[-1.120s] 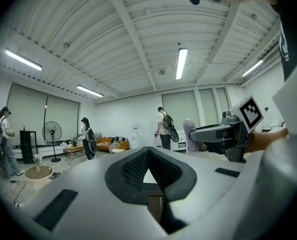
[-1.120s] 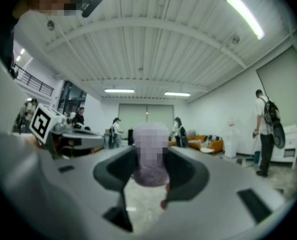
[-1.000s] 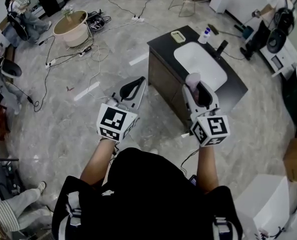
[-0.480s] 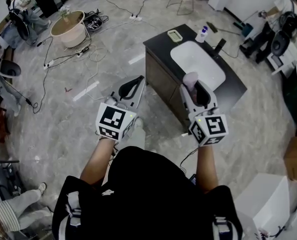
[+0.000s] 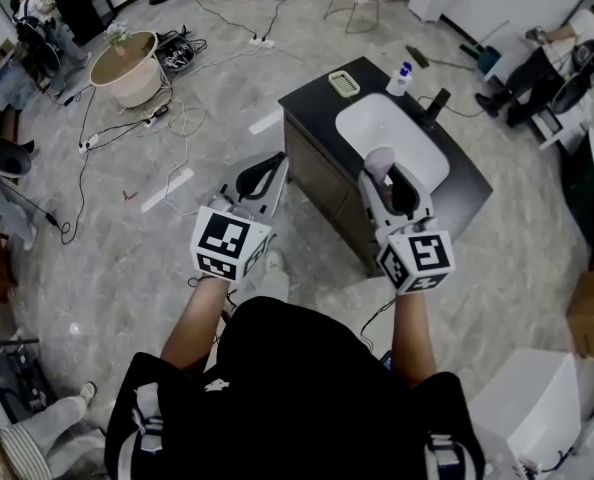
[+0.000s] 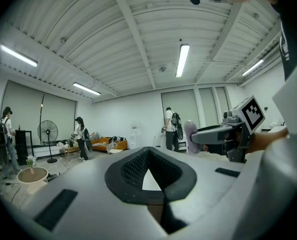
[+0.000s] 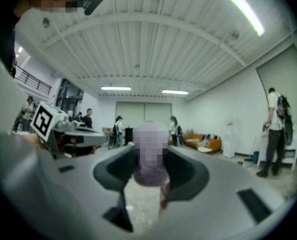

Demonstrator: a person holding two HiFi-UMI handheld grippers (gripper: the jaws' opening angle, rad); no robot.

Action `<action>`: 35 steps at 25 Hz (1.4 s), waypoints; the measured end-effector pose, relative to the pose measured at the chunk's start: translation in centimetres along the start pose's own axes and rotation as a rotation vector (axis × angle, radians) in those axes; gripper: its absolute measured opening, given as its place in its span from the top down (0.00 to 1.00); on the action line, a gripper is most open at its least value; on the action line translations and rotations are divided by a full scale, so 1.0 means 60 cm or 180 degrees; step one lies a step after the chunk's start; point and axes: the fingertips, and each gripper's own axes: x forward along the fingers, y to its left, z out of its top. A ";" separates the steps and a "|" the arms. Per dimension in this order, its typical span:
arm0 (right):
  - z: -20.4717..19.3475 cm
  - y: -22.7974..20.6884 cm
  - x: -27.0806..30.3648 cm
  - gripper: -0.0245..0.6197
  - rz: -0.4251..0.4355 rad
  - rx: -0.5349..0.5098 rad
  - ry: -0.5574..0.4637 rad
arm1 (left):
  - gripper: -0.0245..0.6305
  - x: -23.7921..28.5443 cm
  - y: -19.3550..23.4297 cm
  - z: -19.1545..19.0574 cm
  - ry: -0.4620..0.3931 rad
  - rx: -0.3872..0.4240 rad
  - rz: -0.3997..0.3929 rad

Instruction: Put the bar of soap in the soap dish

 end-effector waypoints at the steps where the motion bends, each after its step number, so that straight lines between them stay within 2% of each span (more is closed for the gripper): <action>1: 0.001 -0.004 0.013 0.65 -0.0003 0.0006 -0.0002 | 0.93 0.009 0.010 0.000 -0.0002 0.0003 -0.0005; 19: 0.044 -0.047 0.250 0.65 -0.0174 -0.0108 -0.0028 | 0.93 0.153 0.219 0.023 -0.0052 0.0054 -0.0165; 29: 0.015 -0.073 0.365 0.65 -0.0279 -0.0063 0.0048 | 0.93 0.221 0.317 -0.024 0.0042 0.0009 -0.0238; 35: 0.002 -0.088 0.401 0.65 -0.0307 -0.0030 0.0151 | 0.93 0.250 0.340 -0.038 0.0059 -0.0092 -0.0279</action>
